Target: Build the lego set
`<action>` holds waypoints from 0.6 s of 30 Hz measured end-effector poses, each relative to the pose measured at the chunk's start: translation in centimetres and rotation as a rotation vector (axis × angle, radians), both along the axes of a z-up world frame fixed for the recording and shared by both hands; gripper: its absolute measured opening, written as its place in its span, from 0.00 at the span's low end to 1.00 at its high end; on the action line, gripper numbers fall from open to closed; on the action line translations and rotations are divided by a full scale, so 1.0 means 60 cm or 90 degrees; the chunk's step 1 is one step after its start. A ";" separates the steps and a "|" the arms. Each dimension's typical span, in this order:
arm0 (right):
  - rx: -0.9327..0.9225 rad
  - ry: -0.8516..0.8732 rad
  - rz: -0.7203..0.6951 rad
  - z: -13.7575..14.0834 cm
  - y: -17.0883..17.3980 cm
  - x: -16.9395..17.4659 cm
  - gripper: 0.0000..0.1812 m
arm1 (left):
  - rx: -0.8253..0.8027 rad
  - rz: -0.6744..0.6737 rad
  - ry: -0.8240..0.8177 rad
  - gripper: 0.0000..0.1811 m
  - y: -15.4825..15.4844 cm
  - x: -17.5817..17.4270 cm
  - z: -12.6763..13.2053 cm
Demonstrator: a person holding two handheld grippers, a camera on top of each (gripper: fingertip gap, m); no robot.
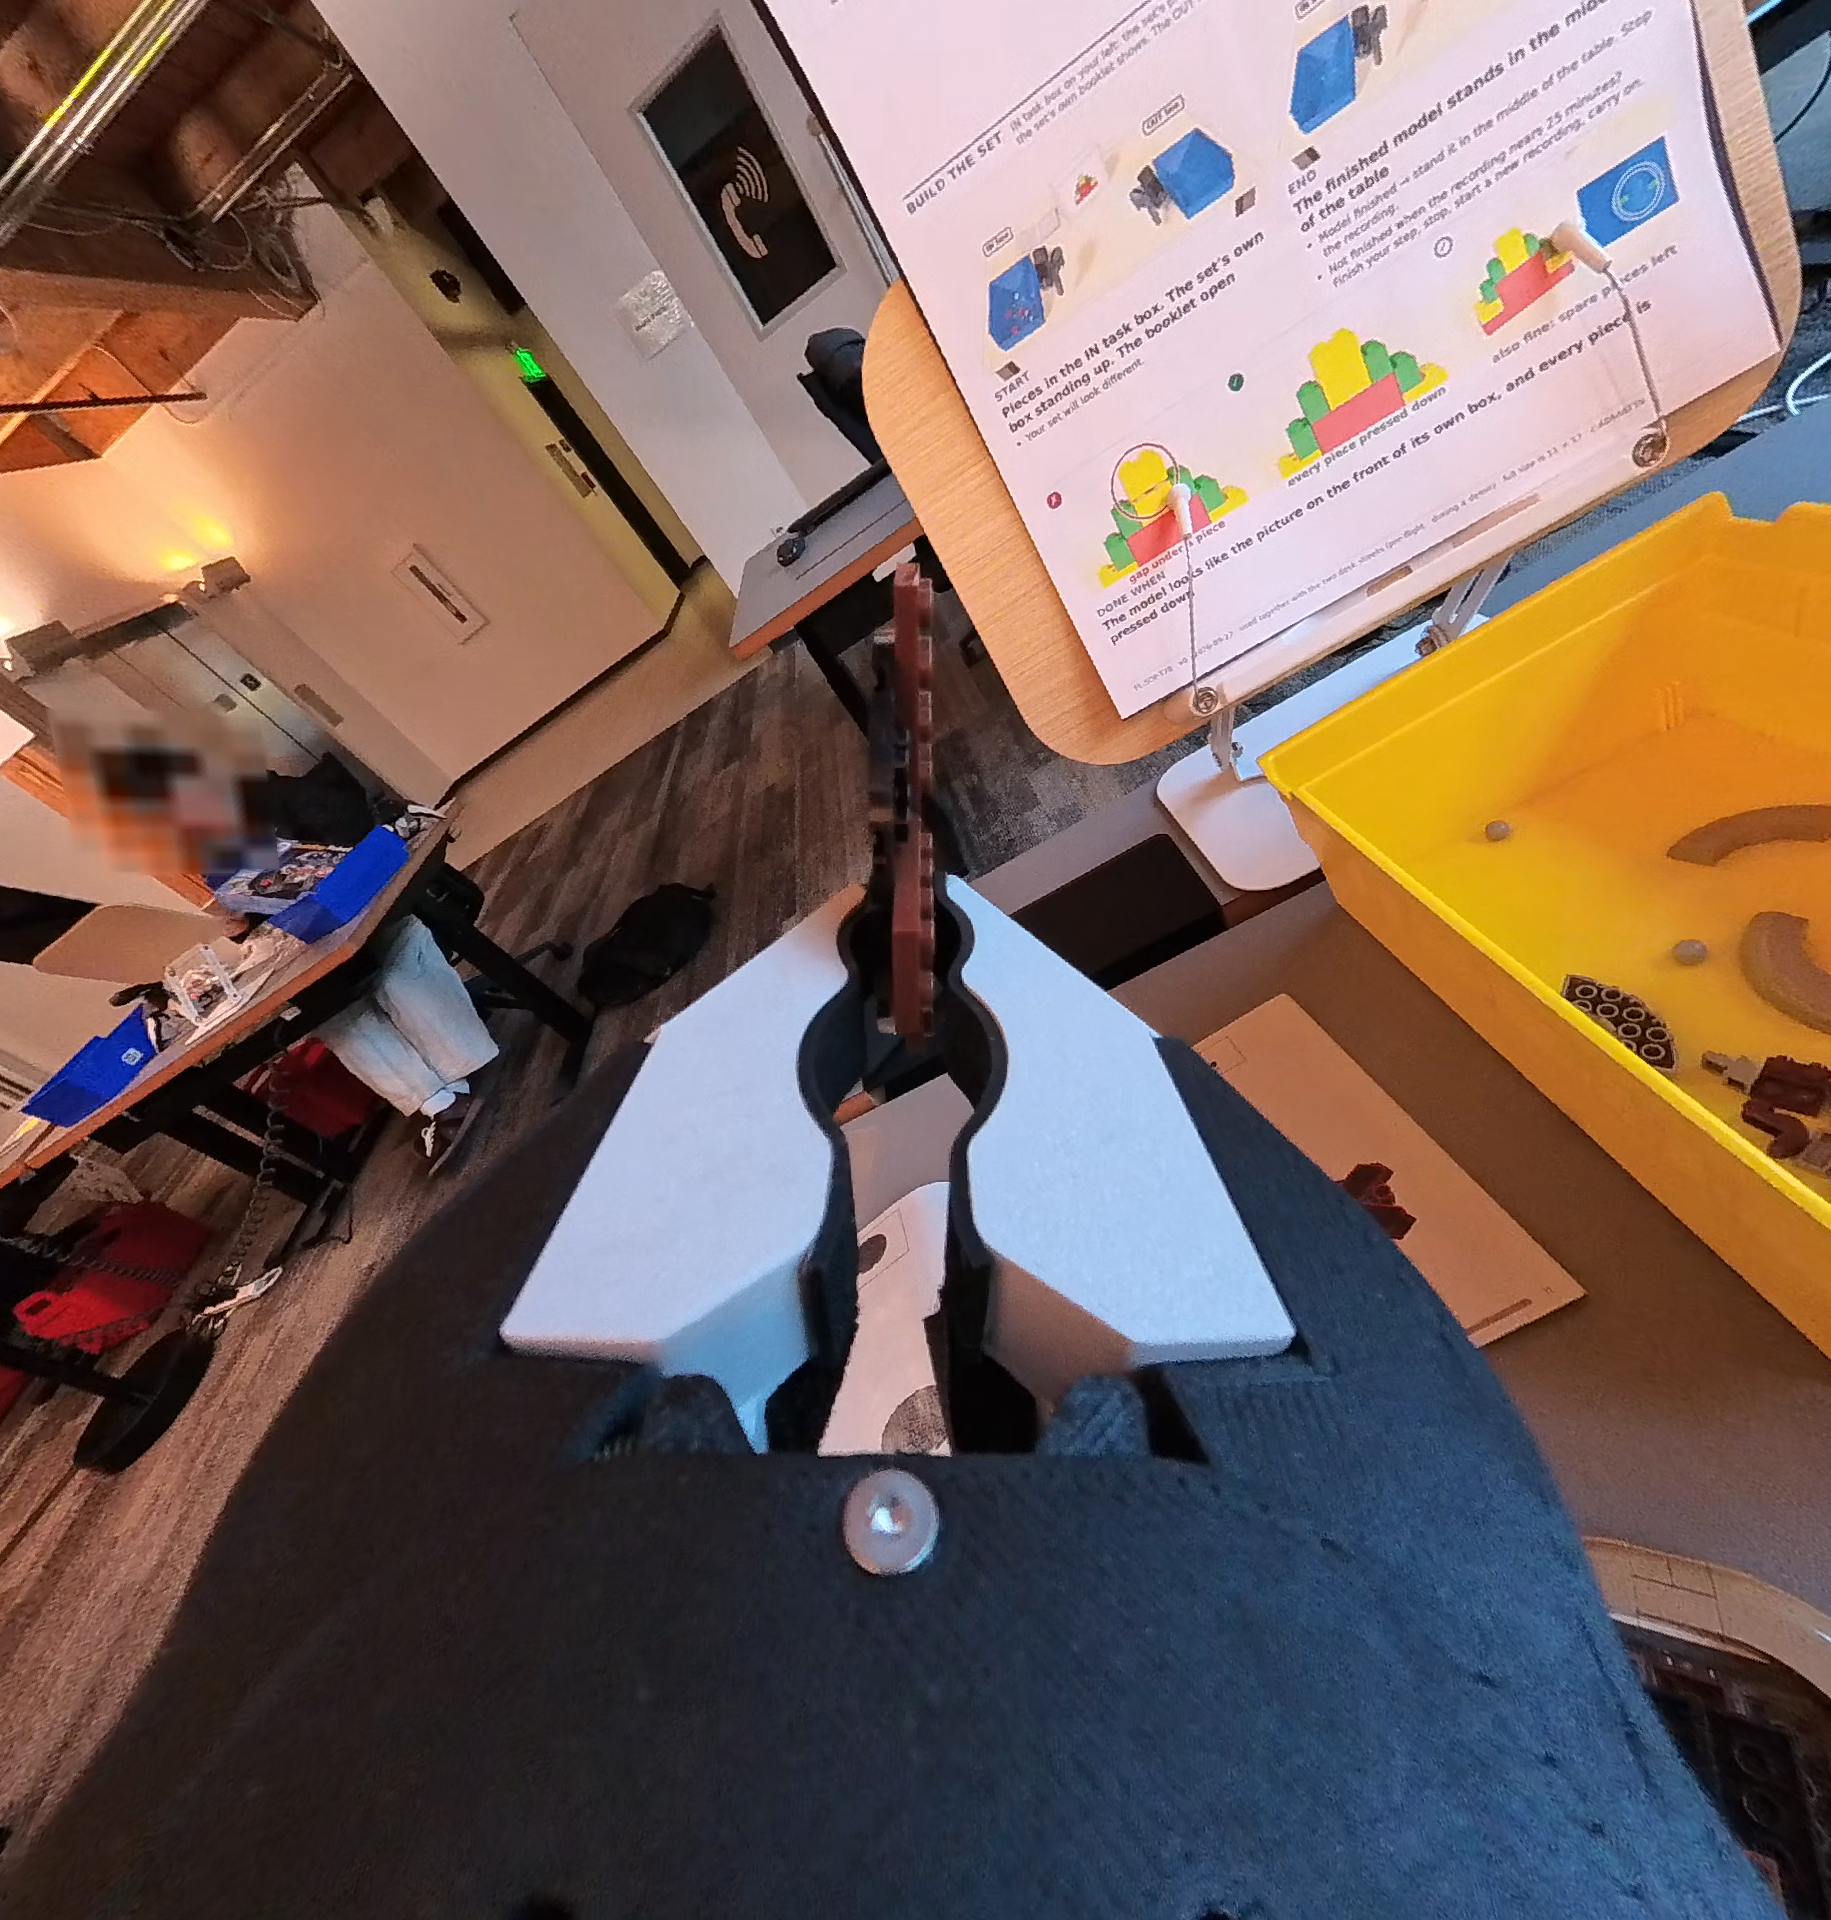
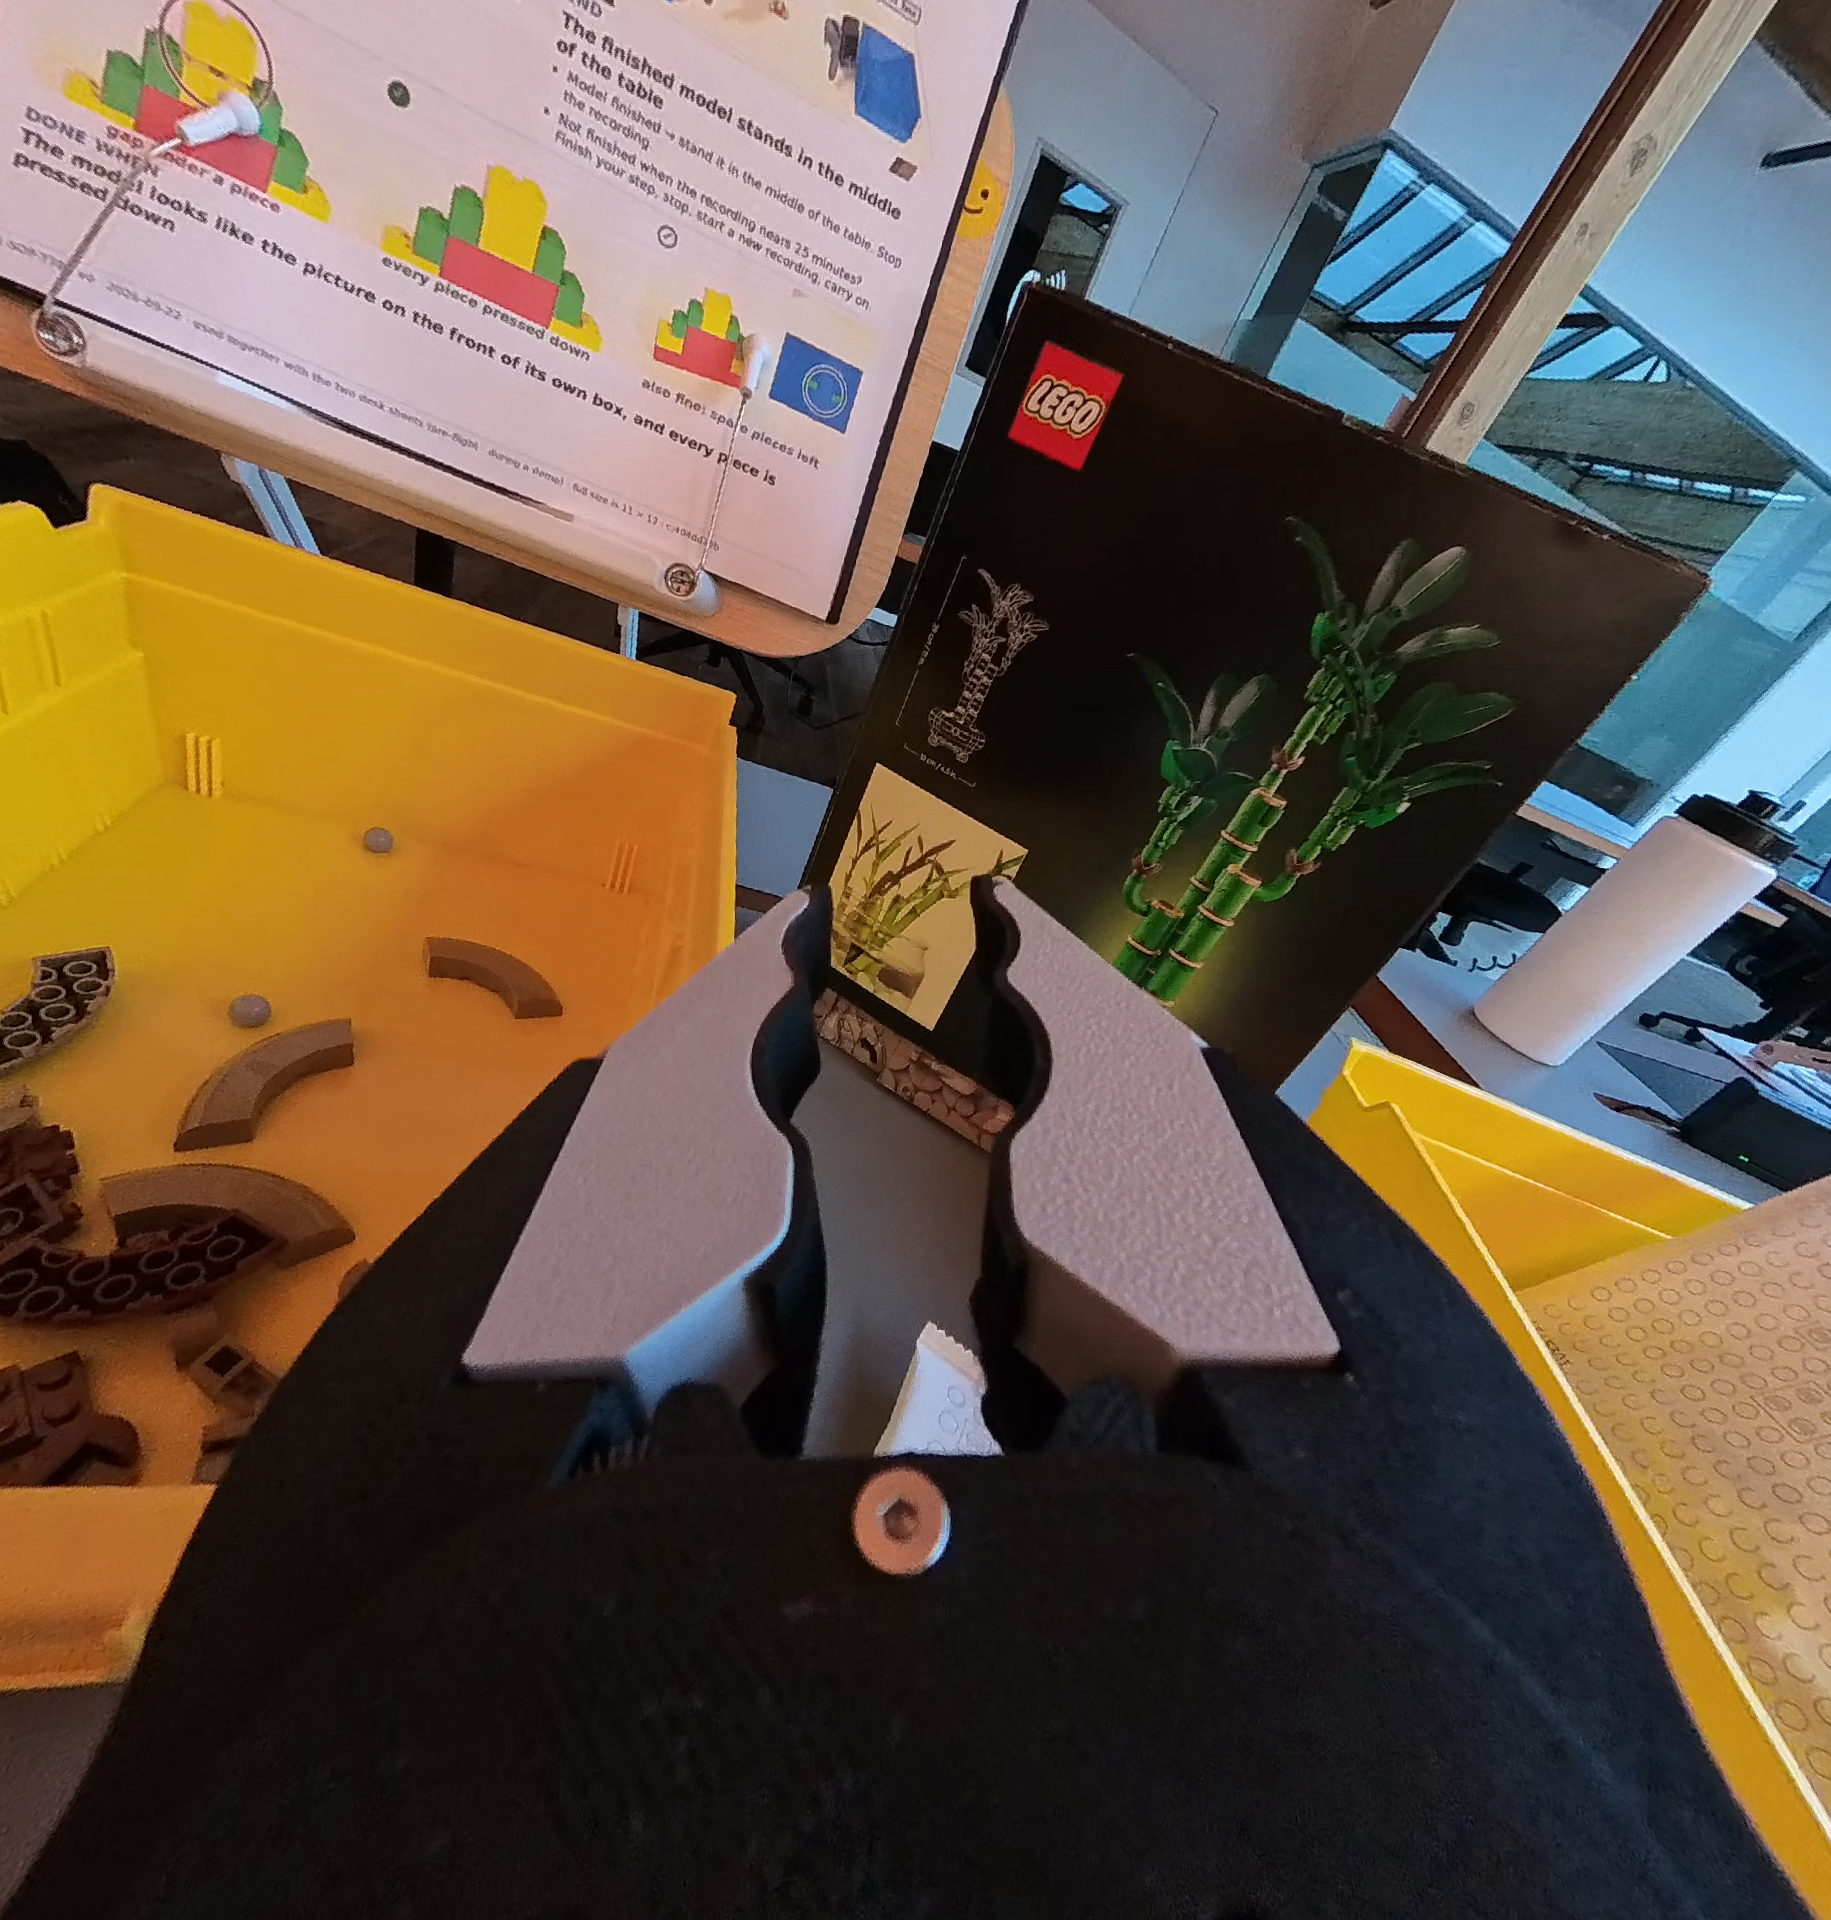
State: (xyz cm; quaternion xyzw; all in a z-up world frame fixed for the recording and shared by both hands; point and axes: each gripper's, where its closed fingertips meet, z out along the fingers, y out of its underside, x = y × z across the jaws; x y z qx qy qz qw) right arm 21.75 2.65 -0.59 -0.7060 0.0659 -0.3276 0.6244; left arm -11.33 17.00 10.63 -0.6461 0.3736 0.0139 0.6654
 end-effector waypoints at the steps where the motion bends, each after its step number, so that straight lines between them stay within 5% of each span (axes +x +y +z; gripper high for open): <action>1: 0.001 -0.001 0.001 0.001 0.000 0.000 0.14 | 0.000 0.001 0.000 0.03 0.000 -0.001 0.000; 18: 0.020 -0.025 0.020 0.018 -0.002 -0.015 0.14 | -0.006 0.005 0.012 0.03 0.001 0.002 -0.007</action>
